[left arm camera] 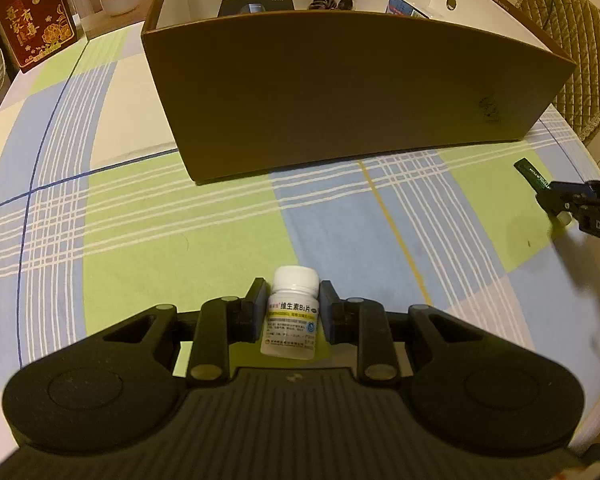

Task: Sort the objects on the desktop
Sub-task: 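Lift and carry the lip gel tube and pill bottle over the brown box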

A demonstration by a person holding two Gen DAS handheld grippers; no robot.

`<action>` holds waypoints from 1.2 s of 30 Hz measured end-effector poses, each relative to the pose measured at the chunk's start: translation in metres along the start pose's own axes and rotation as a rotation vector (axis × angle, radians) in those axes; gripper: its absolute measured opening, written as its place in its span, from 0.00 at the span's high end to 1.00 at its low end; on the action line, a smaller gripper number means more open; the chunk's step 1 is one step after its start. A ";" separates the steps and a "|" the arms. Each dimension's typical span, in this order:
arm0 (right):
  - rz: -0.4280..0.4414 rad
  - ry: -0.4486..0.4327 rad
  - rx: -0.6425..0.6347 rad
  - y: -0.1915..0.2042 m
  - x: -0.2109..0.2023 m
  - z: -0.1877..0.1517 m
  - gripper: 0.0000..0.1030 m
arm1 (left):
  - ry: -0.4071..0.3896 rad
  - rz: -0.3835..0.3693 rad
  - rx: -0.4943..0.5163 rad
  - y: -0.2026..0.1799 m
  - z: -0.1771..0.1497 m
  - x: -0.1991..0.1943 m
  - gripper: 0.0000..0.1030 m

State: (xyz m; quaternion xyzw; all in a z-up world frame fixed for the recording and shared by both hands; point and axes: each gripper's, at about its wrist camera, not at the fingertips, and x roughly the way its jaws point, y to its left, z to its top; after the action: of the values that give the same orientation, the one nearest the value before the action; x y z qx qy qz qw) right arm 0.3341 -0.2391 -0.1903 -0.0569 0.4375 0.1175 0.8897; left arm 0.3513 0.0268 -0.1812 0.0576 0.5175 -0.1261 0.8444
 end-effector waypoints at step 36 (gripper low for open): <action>0.084 0.060 0.030 0.017 -0.011 -0.006 0.86 | 0.007 -0.021 0.000 0.005 -0.008 -0.009 0.78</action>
State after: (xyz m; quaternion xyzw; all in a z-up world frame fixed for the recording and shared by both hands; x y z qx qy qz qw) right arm 0.3183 -0.2259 -0.1853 -0.0283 0.4678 0.1465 0.8712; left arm 0.3424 0.0346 -0.1773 0.0528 0.5210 -0.1347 0.8412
